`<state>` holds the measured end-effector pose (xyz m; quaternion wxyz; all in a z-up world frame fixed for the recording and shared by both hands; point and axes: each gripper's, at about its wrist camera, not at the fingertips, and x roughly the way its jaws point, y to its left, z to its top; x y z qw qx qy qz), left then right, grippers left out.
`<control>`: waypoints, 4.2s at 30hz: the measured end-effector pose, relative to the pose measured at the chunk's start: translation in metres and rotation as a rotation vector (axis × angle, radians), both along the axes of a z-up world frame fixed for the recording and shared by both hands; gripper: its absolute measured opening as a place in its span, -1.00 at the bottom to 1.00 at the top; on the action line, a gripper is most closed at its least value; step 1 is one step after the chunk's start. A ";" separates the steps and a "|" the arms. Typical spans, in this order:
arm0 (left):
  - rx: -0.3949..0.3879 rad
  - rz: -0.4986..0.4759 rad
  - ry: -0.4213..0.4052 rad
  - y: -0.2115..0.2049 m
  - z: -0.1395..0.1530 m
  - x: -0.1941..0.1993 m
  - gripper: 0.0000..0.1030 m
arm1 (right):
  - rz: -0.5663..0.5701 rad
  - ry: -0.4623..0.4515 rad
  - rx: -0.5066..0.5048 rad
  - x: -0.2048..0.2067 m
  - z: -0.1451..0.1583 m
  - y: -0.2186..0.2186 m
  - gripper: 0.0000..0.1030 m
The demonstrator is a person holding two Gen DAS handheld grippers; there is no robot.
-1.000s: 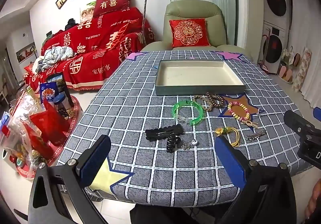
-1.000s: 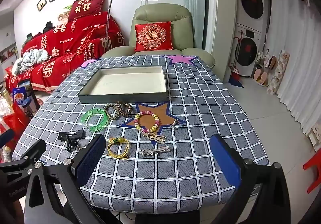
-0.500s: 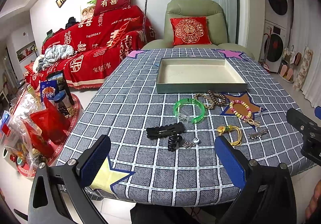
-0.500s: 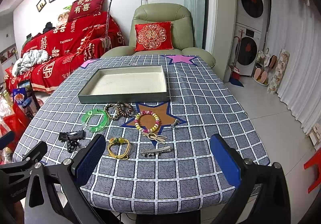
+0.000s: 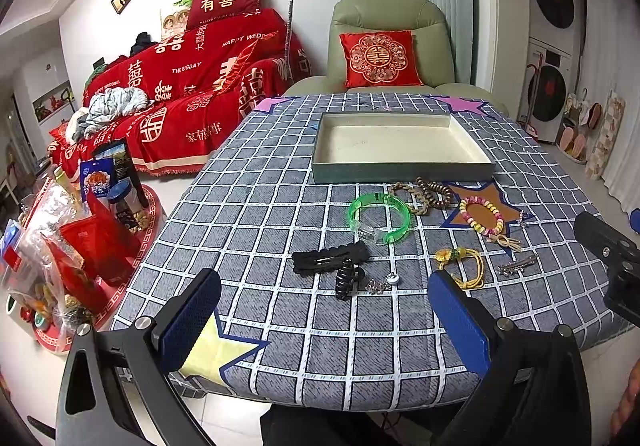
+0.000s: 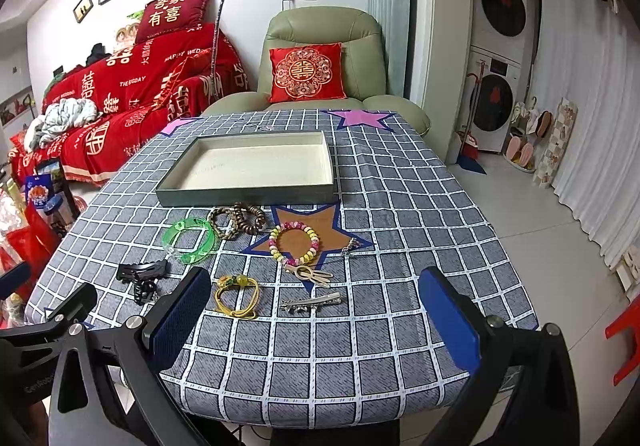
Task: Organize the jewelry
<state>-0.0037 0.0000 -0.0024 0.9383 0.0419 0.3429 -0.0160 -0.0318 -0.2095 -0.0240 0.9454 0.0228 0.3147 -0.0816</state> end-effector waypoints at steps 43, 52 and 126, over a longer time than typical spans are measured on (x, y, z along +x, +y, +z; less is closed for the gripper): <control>0.003 0.000 0.005 0.000 -0.001 0.000 1.00 | 0.004 0.006 0.006 0.000 -0.002 0.001 1.00; 0.003 0.000 0.006 0.000 -0.001 0.000 1.00 | 0.004 0.007 0.007 0.000 -0.003 0.002 1.00; -0.048 -0.181 0.391 -0.032 -0.079 0.199 0.65 | 0.201 0.447 -0.023 0.193 -0.102 -0.040 0.42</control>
